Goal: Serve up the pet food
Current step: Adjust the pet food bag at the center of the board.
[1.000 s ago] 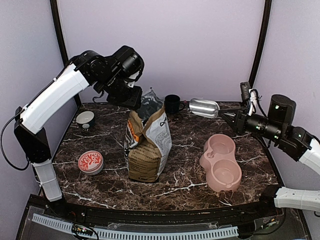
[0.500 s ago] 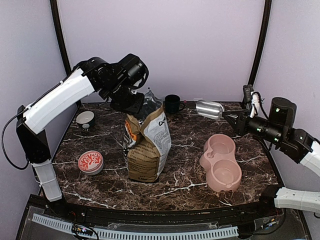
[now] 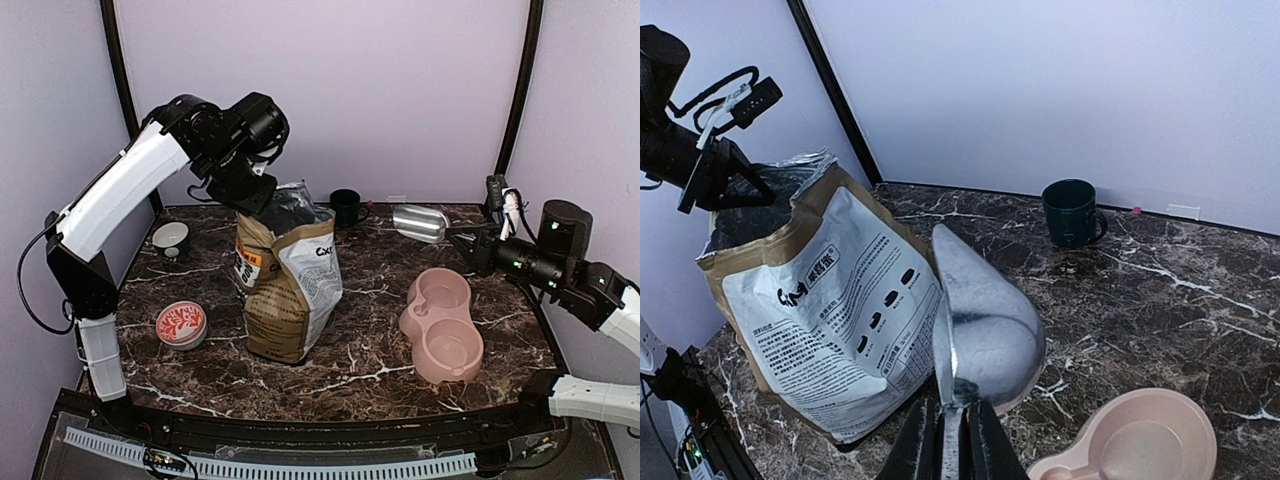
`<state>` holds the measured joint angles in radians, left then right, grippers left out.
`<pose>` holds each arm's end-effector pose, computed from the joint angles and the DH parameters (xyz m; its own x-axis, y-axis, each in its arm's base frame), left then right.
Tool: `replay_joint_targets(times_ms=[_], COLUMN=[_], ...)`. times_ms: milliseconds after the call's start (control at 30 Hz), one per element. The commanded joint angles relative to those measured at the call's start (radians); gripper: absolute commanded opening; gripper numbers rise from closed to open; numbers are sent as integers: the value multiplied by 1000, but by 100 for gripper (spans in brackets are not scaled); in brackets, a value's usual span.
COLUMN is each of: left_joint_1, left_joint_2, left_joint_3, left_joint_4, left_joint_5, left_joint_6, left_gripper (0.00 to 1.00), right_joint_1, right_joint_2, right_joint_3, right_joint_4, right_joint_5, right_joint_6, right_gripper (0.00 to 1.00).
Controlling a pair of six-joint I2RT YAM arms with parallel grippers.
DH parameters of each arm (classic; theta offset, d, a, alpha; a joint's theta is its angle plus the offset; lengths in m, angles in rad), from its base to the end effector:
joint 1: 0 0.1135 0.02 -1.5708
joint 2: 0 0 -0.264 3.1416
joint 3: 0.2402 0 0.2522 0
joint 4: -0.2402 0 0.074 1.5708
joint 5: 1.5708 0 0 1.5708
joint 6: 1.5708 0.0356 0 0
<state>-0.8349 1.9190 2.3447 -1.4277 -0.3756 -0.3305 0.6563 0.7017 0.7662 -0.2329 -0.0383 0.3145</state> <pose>0.2554 -0.2626 0.4272 -0.7157 0.3406 -0.6098 0.3433 0.9319 0.1176 0.1315 0.1030 0.3412 -0.3241 0.1405 -0.9355 -0.5672 0.7626 0.3111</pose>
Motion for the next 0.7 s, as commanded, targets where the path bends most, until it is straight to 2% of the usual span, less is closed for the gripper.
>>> replay_joint_targets(times_ms=[0,200,533,667], left_joint_1=[33,37,27,-10], left_joint_2=[-122,-143,-162,-146], left_joint_3=[157,171,42,31], left_joint_4=[54,86,208,241], left_joint_5=[-147,-127,105,136], left_joint_6=[93,108,-4,-39], left_gripper=[0,0,0,0], right_joint_1=[-4,-4,-3,-4], right_joint_2=[-2,12,32,39], right_joint_3=[9,20,70,119], right_joint_4=[57,50,21,-15], right_joint_5=[-11,-11,-40,-69], right_joint_6=[0,6,14,16], right_gripper=[0,0,0,0])
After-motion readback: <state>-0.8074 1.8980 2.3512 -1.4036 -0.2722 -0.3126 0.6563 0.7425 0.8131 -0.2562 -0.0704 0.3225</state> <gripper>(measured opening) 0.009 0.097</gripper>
